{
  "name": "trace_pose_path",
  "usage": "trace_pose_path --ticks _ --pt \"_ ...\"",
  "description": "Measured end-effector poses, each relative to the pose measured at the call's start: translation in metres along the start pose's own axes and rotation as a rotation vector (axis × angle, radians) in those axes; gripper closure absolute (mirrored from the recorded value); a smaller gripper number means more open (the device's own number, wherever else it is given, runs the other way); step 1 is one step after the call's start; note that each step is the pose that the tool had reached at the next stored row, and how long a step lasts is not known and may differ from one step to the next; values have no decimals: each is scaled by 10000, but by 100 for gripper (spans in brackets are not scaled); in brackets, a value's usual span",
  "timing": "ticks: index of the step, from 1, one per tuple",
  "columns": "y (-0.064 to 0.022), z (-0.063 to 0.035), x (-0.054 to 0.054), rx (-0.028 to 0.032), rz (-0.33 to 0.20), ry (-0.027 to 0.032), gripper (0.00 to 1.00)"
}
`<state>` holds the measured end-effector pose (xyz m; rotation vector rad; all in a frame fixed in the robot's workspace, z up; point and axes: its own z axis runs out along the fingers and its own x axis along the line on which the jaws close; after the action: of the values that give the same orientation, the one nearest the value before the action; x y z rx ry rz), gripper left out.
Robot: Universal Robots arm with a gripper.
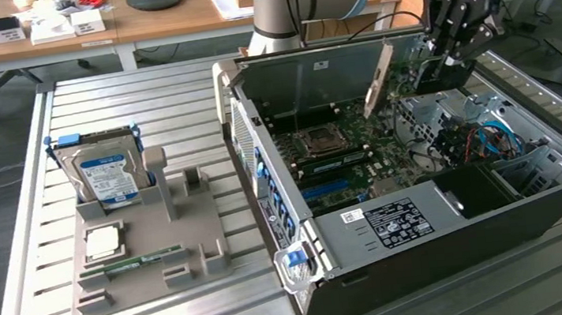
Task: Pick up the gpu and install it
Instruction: 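Insert the gpu into the slot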
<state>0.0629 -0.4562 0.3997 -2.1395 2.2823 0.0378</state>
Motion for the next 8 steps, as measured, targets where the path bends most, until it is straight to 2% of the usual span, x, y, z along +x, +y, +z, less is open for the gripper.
trace_pose_path --ticks 8 --pt "102 68 9 8 -192 -18 73"
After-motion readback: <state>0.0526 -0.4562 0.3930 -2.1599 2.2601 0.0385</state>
